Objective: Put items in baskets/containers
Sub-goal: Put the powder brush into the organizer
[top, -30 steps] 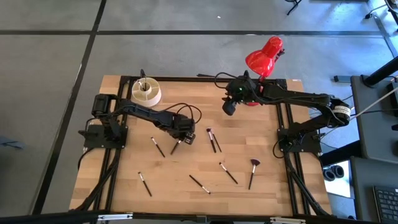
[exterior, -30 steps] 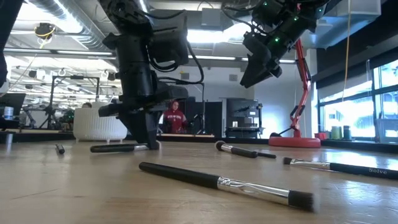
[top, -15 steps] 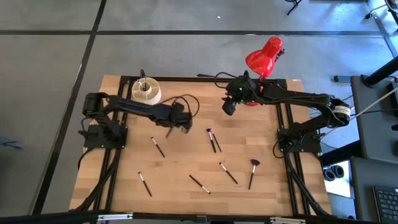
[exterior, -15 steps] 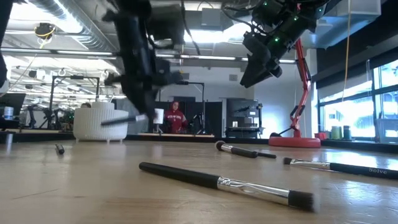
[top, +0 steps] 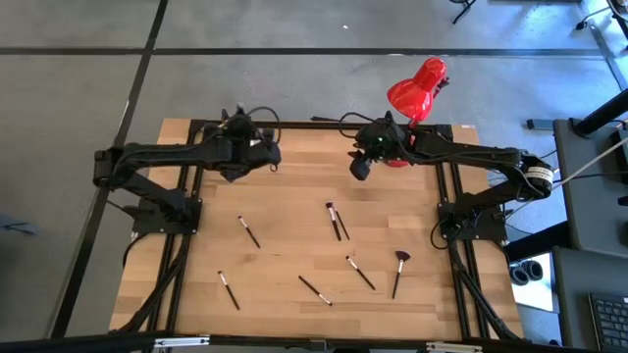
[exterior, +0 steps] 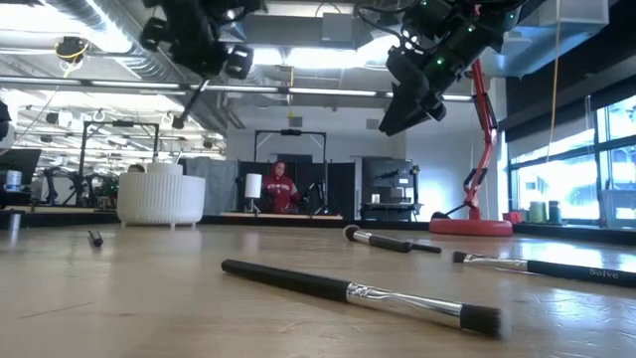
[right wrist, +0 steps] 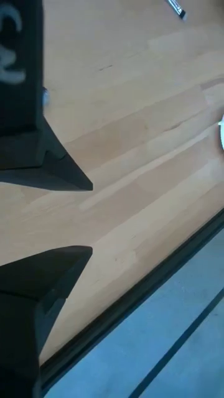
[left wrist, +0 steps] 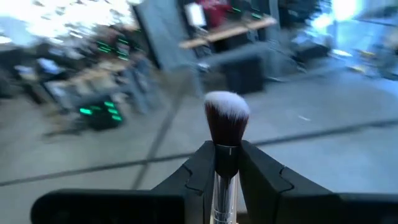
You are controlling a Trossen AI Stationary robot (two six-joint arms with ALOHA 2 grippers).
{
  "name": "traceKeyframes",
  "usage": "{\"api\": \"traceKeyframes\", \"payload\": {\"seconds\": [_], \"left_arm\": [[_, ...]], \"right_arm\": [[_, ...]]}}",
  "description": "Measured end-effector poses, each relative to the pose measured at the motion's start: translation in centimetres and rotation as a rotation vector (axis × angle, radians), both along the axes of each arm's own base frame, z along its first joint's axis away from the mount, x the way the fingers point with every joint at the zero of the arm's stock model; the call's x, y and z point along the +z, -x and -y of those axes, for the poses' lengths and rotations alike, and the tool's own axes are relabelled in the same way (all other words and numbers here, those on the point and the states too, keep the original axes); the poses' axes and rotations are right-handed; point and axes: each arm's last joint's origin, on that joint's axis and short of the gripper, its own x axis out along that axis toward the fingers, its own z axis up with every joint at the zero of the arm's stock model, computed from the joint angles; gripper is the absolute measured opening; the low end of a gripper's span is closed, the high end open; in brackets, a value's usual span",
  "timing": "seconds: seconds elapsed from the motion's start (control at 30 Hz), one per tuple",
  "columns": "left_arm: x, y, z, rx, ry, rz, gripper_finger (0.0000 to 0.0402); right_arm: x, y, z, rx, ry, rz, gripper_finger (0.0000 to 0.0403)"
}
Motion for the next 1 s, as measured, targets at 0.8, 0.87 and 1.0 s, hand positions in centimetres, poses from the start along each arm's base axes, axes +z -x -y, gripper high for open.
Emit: {"api": "traceKeyframes", "payload": {"seconds": [0.8,0.87,1.0], "left_arm": [[-6.9,4.5,-4.8,0.311,-0.123,0.252,0.006],[-7.1,4.6,-4.8,0.312,-0.121,0.252,0.0063],[-7.2,4.6,-4.8,0.311,-0.121,0.223,0.0074]], "right_arm": [[0.0,0.1,0.2,-0.035,0.073,-0.035,0.0154],[0.1,0.1,0.2,-0.034,0.073,-0.035,0.0154],[0.0,0.1,0.2,-0.035,0.073,-0.035,0.0154]]}}
